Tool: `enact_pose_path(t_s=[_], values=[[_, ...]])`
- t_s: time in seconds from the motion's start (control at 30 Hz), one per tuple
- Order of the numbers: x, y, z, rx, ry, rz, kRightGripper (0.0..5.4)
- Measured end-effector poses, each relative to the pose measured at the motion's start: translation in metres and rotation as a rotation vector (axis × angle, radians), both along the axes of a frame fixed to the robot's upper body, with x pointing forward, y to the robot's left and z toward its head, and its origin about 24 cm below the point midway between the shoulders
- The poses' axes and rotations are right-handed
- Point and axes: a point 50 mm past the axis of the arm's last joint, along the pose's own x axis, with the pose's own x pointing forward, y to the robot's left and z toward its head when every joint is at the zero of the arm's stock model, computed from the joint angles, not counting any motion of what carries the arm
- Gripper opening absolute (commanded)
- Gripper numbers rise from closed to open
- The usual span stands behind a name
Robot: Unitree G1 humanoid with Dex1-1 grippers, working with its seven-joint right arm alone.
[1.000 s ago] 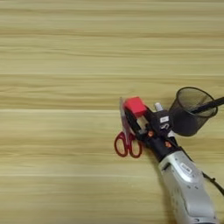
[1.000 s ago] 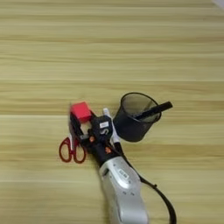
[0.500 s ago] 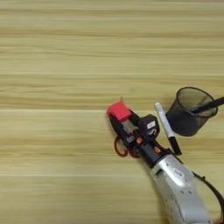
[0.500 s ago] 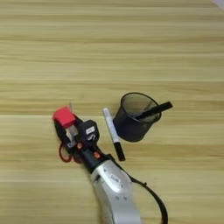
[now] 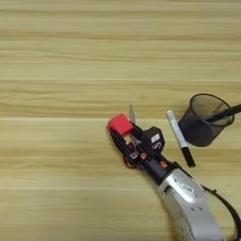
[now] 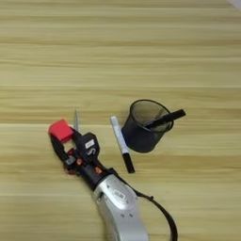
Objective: Move the objects on the table
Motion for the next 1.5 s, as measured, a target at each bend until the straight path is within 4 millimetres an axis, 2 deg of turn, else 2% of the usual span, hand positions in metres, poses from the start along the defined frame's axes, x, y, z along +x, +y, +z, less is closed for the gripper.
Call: enact_pose_path(t_s=[0.87, 0.9, 1.5], values=[[-0.0015, 0.0034, -0.0021, -0.009, 0.04, 0.054, 2.26], [-0.0015, 0.0034, -0.0021, -0.009, 0.04, 0.055, 2.54], [-0.0018, 0.0049, -0.0024, -0.023, 0.038, 0.064, 4.38]])
